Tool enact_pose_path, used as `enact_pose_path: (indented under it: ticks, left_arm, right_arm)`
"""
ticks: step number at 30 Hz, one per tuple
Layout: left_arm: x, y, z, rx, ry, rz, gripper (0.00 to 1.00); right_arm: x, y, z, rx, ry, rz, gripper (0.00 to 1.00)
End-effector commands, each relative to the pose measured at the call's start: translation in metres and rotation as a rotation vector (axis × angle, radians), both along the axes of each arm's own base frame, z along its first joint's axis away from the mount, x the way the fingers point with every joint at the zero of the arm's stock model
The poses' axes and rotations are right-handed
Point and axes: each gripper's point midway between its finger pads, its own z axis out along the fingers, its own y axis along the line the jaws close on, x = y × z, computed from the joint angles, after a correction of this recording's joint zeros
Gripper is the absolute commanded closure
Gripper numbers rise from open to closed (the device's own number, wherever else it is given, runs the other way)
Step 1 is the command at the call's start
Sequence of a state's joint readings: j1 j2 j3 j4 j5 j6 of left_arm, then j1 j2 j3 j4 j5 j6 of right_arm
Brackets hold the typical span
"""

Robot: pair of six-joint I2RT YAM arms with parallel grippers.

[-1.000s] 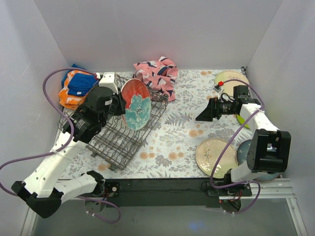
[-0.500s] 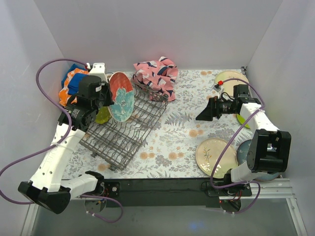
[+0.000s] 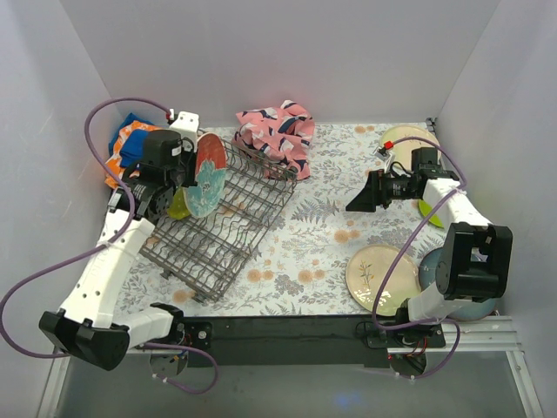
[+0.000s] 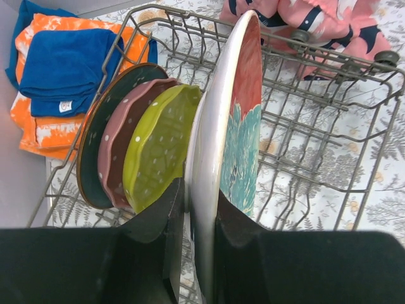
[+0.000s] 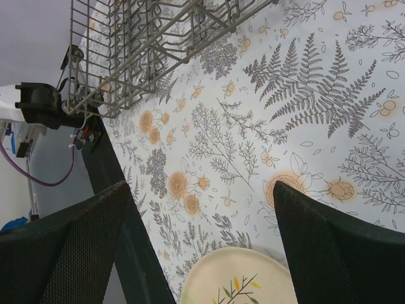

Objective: Load the plates into the dish rack
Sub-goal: Insert the plate into the dish rack

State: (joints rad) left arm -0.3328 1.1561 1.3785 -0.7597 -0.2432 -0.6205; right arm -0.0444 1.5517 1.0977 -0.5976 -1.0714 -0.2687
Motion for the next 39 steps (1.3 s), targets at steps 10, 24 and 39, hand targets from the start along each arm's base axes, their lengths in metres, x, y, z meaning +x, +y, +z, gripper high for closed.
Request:
enact_pose_path:
  ticks: [10,24,39]
  left_arm:
    - [0.052,0.023,0.014,0.209,-0.184,-0.083,1.0]
    - [0.063,0.037,-0.02,0.317,-0.156,-0.108,1.0]
    - [0.073,0.037,-0.048,0.326,-0.11,-0.139,1.0]
  right_arm:
    - [0.011,0.0,0.005,-0.006,-0.033,0.011,0.02]
    - [0.017,0.0,0.001,-0.007,-0.012,0.009,0.02]
    - [0.015,0.0,0.0,-0.008,-0.013,0.011,0.02]
